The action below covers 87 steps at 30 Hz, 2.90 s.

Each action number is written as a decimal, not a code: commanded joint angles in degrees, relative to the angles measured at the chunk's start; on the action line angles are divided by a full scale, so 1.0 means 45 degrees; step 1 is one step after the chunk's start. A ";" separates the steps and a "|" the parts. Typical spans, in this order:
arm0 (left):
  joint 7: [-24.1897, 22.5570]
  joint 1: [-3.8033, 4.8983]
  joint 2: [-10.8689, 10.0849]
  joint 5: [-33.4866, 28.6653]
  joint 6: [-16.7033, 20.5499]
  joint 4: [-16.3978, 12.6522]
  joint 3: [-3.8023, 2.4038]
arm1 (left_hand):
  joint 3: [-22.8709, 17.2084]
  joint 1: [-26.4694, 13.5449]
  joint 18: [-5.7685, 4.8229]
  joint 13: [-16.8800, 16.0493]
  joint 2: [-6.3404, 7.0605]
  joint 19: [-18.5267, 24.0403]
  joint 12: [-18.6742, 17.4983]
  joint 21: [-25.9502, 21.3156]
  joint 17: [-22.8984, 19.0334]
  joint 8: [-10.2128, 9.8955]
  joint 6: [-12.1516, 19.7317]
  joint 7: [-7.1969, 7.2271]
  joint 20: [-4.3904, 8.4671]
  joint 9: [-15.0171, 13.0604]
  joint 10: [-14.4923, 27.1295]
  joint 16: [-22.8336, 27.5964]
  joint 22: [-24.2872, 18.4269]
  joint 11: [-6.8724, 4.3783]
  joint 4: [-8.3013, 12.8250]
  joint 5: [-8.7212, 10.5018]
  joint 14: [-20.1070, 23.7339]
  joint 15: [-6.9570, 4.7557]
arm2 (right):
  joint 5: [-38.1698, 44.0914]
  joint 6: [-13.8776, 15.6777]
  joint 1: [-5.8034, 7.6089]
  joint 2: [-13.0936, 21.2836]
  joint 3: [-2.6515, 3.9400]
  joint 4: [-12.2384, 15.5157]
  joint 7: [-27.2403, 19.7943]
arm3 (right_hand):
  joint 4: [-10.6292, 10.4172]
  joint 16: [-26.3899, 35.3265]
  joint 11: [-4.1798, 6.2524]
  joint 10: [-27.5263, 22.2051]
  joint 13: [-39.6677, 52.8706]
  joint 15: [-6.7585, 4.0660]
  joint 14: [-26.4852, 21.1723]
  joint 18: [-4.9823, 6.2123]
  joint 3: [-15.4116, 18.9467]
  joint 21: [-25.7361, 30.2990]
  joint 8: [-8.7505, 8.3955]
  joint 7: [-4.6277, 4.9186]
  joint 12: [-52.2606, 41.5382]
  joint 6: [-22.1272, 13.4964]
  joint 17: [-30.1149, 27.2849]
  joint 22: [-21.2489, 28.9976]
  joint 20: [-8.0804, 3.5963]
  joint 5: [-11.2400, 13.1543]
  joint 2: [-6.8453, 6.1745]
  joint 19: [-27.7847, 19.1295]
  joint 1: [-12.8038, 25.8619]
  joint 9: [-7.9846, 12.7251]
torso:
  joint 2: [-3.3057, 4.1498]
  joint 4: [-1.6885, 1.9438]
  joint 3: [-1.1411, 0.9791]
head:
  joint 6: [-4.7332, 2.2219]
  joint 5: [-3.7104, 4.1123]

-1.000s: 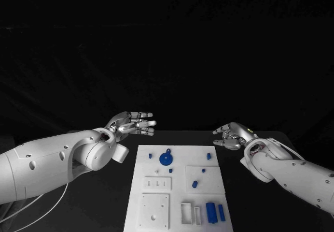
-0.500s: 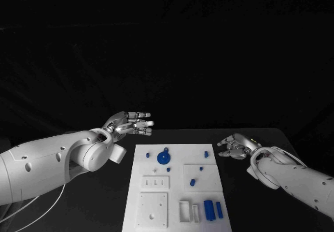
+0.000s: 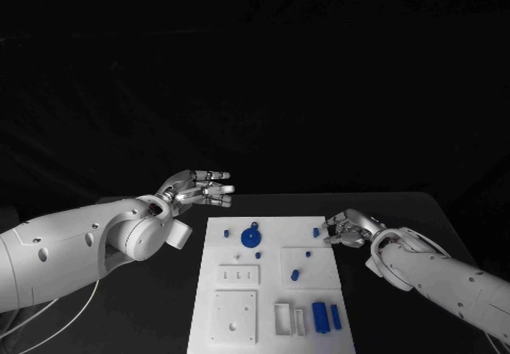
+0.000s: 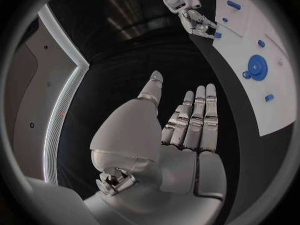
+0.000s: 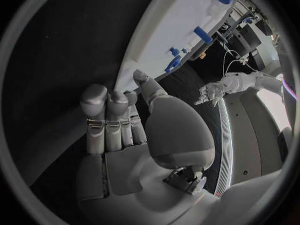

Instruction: Assemble the parts on the task board

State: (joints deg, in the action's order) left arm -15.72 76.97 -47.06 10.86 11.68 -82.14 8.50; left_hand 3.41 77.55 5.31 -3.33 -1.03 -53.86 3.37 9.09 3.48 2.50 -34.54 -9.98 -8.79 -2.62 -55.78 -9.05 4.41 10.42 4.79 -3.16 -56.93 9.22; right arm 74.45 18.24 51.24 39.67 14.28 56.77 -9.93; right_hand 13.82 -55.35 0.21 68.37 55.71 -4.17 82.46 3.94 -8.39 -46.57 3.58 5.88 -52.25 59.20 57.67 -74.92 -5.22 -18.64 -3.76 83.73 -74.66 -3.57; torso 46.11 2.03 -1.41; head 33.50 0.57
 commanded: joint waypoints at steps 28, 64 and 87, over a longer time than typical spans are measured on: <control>-0.0023 -0.0019 0.0071 0.0132 -0.0277 -0.0039 -0.0007 | 0.0031 0.0022 -0.0171 -0.0006 -0.0199 -0.0048 0.0047 -0.0040 0.0016 0.0045 0.0029 -0.0398 0.0055 -0.0014 -0.0081 0.0043 -0.0017 -0.0019 0.0107 -0.0055 -0.0078 0.0026 | -0.0113 0.0390 -0.0178 -0.0818 -0.0003 -0.0787 0.0074 | -0.0083 -0.0065 0.0077 0.0028 0.0163 -0.0056 0.0024 -0.0017 -0.0493 -0.0092 0.0008 -0.0022 -0.0143 0.0602 0.0119 -0.1297 -0.0072 0.0029 0.0379 0.0027 0.0332 -0.0043 | -0.0010 0.0040 0.0011 | 0.0039 -0.0044; 0.0100 -0.0017 0.0061 0.0149 -0.0464 -0.0036 -0.0008 | 0.0026 0.0048 -0.0170 -0.0007 -0.0171 -0.0037 0.0047 -0.0058 0.0015 0.0043 0.0086 -0.0406 0.0047 -0.0012 -0.0047 0.0050 -0.0018 -0.0011 0.0113 -0.0051 -0.0056 0.0033 | 0.0152 0.0295 -0.0177 -0.0950 -0.0004 -0.0713 0.0246 | -0.0003 -0.0034 0.0174 0.0017 0.0252 -0.0112 0.0008 -0.0033 -0.0848 -0.0061 0.0044 -0.0230 -0.0189 0.1450 0.0141 -0.1287 -0.0114 0.1040 0.0647 -0.0009 0.0285 -0.0104 | -0.0014 0.0022 -0.0021 | 0.0081 -0.0071; 0.1412 0.0038 -0.0103 0.1317 -0.1482 -0.0048 -0.0003 | 0.0186 0.0009 -0.0722 -0.0085 -0.0812 -0.2313 0.0647 0.1967 0.1023 0.0300 -0.5457 0.0653 0.1794 -0.0310 -0.4723 -0.3189 0.1082 -0.1738 0.0057 -0.0140 -0.3547 -0.1763 | 0.0237 0.0642 0.0034 -0.0629 0.0000 0.0116 0.0883 | -0.0252 -0.0036 0.0311 0.0111 0.0380 -0.0238 0.0026 -0.0133 -0.2309 -0.0116 0.0010 -0.0485 -0.0074 0.2463 0.0328 -0.1285 -0.0271 0.2188 0.0736 -0.0037 0.0427 -0.0371 | -0.0150 -0.0063 -0.0048 | 0.0018 -0.0245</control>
State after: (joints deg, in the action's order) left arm -13.17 76.96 -47.50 13.56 9.55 -82.34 8.51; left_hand 4.04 77.61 2.61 -3.63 -4.28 -63.66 6.04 17.38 7.71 3.97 -58.62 -7.17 -0.99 -4.07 -76.03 -22.51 8.98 3.00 5.11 -3.50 -72.11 1.72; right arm 74.49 21.60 51.01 36.71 14.22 56.44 -8.17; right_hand 12.75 -55.63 1.44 69.01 57.48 -5.02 82.50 3.93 -18.36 -47.26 3.39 3.72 -52.76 68.79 59.20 -74.90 -6.05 -8.68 -0.12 83.73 -73.01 -3.89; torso 45.77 1.92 -1.60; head 33.71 -0.42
